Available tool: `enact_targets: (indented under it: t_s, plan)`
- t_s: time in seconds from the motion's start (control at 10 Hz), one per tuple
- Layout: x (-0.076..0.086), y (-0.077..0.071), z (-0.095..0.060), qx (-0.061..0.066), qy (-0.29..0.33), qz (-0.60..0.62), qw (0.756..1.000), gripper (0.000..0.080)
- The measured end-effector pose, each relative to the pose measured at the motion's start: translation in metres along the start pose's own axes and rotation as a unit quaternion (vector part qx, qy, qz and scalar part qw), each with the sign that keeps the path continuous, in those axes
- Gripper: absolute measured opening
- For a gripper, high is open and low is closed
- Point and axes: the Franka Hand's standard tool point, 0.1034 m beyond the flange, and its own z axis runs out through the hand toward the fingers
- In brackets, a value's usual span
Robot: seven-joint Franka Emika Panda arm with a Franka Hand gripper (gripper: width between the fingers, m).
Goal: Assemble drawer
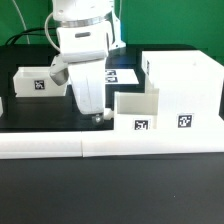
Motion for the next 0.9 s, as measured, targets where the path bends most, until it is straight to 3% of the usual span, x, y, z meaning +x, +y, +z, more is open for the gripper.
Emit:
enact_targets:
  t_s: [0.5,0.7,0.9]
  plan:
    - [-0.002,-0.002,0.001,0.006,-0.004,0.034,0.999,0.0648]
    - [-0.01,0.006,-0.005,0.003,-0.006,-0.012,1.0,0.0648]
    - [-0.01,0.022,-0.015,0.022,-0.027,-0.053,0.998,0.0648]
